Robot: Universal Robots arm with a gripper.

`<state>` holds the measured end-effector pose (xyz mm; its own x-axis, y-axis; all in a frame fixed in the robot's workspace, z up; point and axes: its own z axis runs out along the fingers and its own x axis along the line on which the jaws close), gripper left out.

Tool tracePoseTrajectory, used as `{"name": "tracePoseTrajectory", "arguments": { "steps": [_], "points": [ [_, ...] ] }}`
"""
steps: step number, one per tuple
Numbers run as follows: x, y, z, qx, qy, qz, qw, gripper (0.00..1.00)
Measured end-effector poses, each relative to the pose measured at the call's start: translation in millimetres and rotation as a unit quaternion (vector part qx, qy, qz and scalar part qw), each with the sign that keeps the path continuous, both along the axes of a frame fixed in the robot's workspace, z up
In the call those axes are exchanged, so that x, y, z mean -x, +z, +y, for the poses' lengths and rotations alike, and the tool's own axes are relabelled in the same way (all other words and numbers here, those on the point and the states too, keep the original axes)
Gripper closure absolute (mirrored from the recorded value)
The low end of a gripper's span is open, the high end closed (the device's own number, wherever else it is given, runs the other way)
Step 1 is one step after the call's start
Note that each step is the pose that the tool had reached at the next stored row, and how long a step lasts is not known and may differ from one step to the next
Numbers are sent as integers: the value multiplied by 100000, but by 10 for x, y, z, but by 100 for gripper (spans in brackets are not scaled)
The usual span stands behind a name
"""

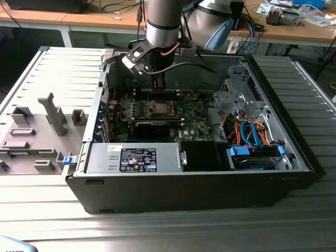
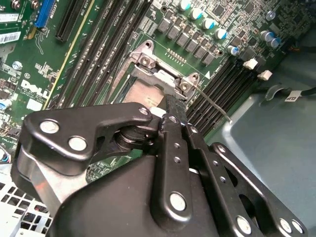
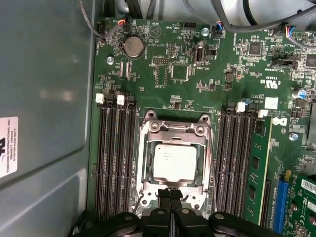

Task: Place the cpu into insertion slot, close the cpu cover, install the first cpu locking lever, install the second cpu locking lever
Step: 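Close the cpu cover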

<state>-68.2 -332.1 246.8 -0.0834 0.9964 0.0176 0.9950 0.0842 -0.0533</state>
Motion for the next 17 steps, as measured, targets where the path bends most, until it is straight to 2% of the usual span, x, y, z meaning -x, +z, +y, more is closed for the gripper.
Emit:
{"name": "tracePoseTrajectory", "arguments": {
  "steps": [17],
  "points": [
    [115,-5,0,-3,-2,1,100000,89]
  ]
}}
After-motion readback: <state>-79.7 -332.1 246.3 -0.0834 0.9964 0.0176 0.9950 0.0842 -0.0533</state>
